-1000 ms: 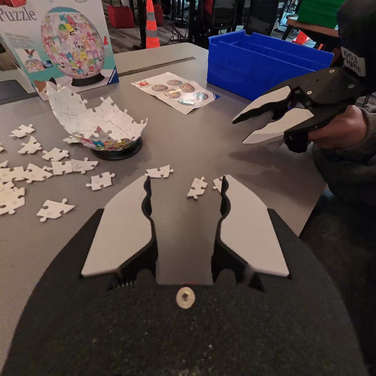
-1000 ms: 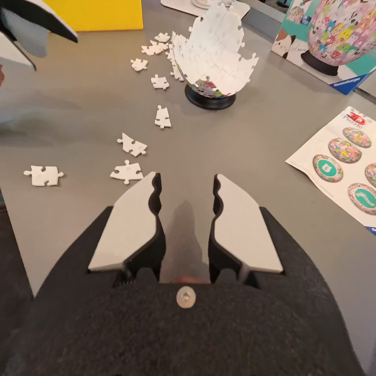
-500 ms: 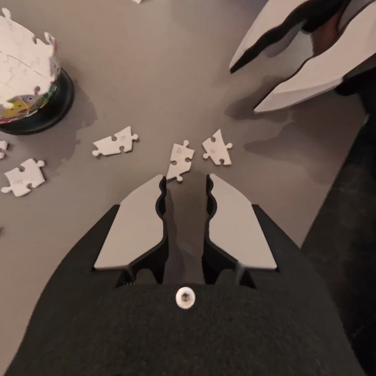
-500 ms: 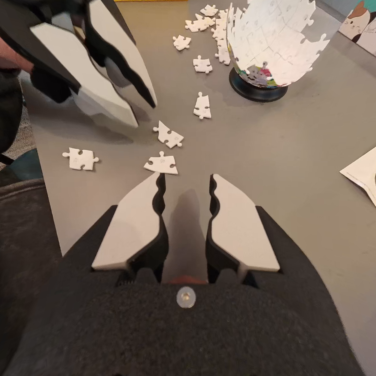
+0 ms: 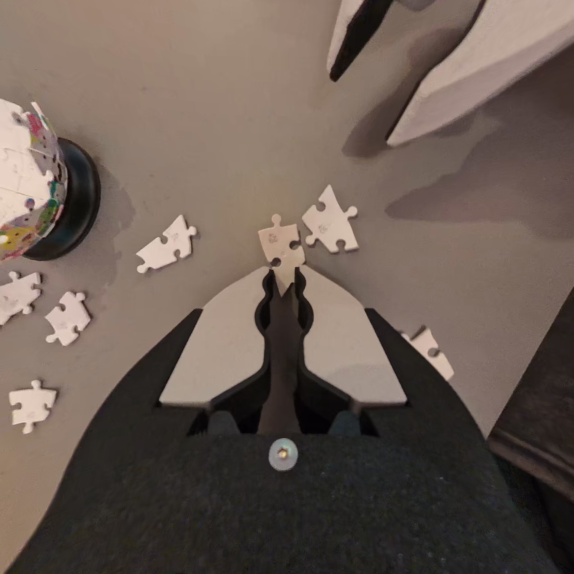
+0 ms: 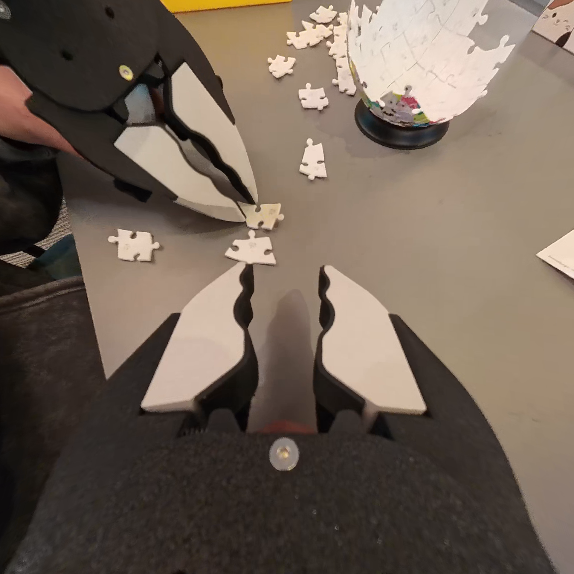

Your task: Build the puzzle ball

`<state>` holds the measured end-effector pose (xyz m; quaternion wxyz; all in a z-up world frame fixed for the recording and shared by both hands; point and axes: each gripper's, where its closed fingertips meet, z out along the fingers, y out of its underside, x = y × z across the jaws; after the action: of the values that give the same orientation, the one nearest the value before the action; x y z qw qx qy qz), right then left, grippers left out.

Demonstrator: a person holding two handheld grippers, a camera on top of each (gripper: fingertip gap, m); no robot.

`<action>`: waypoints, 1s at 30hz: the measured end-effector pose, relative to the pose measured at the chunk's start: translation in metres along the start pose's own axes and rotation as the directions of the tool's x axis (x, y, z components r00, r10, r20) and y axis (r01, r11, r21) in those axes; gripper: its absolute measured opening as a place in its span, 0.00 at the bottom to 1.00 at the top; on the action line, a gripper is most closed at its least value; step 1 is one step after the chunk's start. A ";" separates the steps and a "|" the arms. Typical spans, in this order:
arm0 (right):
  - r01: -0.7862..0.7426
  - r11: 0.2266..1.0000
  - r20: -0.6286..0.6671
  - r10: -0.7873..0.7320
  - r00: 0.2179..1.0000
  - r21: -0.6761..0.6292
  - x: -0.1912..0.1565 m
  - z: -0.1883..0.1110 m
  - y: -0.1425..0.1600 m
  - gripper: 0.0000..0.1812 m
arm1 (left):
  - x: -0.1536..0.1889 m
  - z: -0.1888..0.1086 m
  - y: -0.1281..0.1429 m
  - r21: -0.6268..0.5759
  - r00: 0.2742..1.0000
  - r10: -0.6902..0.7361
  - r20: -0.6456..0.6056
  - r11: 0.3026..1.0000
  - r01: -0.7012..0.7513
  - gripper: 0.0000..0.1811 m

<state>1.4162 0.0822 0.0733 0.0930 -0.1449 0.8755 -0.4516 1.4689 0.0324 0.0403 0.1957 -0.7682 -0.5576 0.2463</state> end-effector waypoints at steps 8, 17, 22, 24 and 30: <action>-0.210 0.976 0.295 0.184 0.938 0.060 -0.034 -0.004 -0.019 0.13 | 0.031 -0.045 -0.029 0.155 0.971 0.240 0.003 0.959 -0.238 0.00; -0.202 0.979 0.265 0.196 0.944 -0.005 -0.033 0.001 -0.008 0.11 | 0.024 -0.033 -0.011 0.110 0.996 0.084 -0.004 0.990 -0.083 0.00; -0.120 0.993 0.215 0.119 0.969 -0.009 -0.035 0.006 -0.007 0.11 | 0.014 -0.032 -0.005 0.116 0.999 0.019 0.045 0.993 -0.024 0.02; -0.094 0.995 0.193 0.095 0.977 -0.018 -0.034 0.007 -0.005 0.12 | 0.009 -0.033 -0.005 0.134 0.998 -0.028 0.057 0.991 0.020 0.07; 0.029 1.000 0.076 -0.029 0.997 -0.002 -0.024 0.007 -0.006 0.11 | -0.026 -0.037 -0.001 0.189 0.961 -0.195 0.198 0.969 0.158 0.24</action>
<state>1.4418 0.0813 0.0747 0.1194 -0.1747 0.8699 -0.4456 1.4836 0.0069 0.0744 0.2208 -0.6643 -0.6187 0.3565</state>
